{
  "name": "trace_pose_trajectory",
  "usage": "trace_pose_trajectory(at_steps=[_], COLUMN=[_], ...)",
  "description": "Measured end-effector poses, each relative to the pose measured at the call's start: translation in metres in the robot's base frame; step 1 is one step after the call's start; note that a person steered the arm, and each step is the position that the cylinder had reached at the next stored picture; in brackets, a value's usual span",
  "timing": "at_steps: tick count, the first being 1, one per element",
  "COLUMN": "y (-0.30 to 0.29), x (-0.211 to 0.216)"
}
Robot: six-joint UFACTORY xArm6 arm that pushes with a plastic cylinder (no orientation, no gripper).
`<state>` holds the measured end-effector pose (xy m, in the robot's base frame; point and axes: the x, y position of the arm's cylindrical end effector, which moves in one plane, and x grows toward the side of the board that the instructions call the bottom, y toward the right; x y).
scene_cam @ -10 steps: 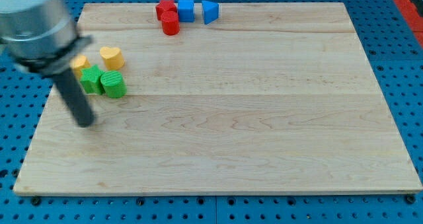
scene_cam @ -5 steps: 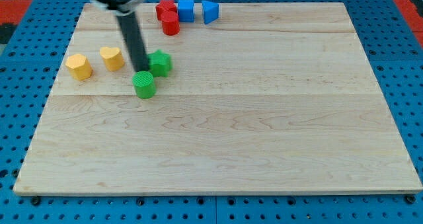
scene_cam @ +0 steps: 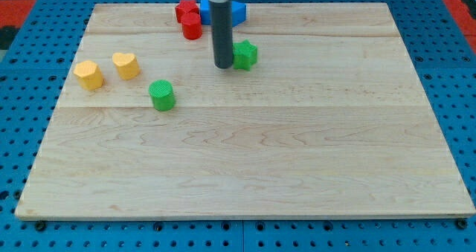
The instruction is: Push the green star to the group of the blocks
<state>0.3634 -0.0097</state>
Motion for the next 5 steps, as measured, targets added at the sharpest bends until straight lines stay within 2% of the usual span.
trace_pose_trajectory(at_steps=[2,3,4,5], y=[0.079,0.061,0.008,-0.015], x=[0.021,0.007,-0.019,-0.046])
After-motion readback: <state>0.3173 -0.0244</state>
